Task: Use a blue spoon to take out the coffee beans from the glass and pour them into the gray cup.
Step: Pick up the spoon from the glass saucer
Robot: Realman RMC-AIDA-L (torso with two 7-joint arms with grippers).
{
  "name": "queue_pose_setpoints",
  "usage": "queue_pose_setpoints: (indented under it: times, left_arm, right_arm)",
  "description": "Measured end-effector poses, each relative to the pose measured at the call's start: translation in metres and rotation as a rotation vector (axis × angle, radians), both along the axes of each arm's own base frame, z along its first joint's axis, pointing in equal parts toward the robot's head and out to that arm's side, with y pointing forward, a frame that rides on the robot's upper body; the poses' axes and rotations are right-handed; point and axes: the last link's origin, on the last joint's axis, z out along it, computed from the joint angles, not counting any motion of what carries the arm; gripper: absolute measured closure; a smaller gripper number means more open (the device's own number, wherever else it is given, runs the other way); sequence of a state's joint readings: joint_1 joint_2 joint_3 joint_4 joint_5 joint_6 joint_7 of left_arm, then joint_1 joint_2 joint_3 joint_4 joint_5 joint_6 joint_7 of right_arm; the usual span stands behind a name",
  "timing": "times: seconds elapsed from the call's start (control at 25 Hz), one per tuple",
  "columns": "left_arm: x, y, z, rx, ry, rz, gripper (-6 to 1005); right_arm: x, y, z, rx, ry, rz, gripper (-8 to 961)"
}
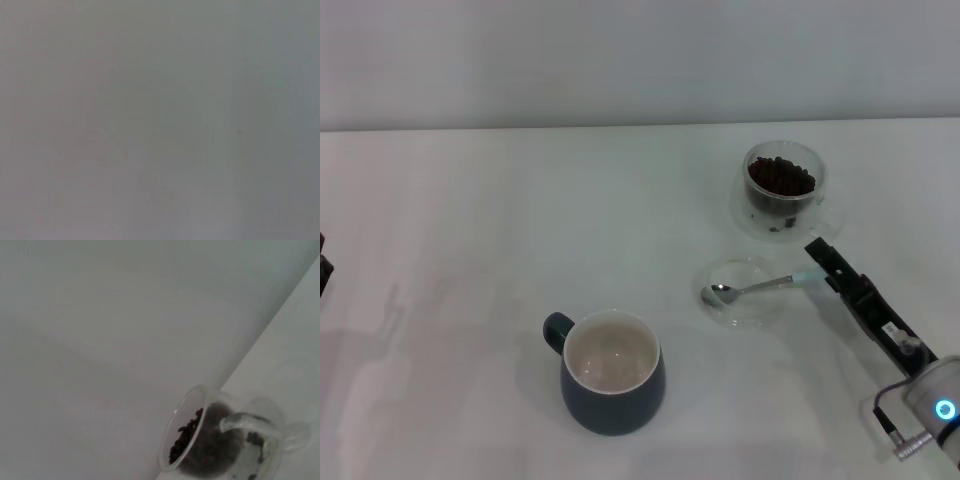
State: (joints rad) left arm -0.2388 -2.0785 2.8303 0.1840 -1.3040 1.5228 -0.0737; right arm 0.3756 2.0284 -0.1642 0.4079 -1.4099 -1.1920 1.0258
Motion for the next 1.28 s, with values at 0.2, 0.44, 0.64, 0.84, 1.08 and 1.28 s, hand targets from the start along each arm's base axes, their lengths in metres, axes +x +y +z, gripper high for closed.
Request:
queue_pose_setpoints:
  times: [0.2, 0.44, 0.64, 0.84, 1.08, 1.28]
  left_arm:
    - [-0.002, -0.001, 0.001, 0.0, 0.002, 0.005, 195]
    - [-0.003, -0.003, 0.001, 0.0, 0.003, 0.011, 194]
    - [-0.005, -0.006, 0.001, 0.0, 0.003, 0.018, 194]
    - [-0.005, -0.006, 0.001, -0.001, 0.002, 0.018, 194]
    - [-0.007, -0.009, 0.001, -0.001, 0.003, 0.026, 195]
    - [-0.009, -0.009, 0.002, 0.0, 0.009, 0.03, 195]
  right_arm:
    - [-0.006, 0.005, -0.003, -0.014, -0.016, 0.025, 197]
    - [-0.005, 0.006, -0.002, -0.01, -0.018, 0.019, 201]
    - [-0.003, 0.007, -0.001, 0.0, -0.017, 0.004, 205]
    - [0.0, 0.009, -0.001, -0.005, -0.027, -0.007, 208]
    - [0.002, 0.013, 0.0, -0.002, -0.042, -0.031, 409]
    - [0.002, 0.015, 0.001, 0.006, -0.047, -0.037, 410]
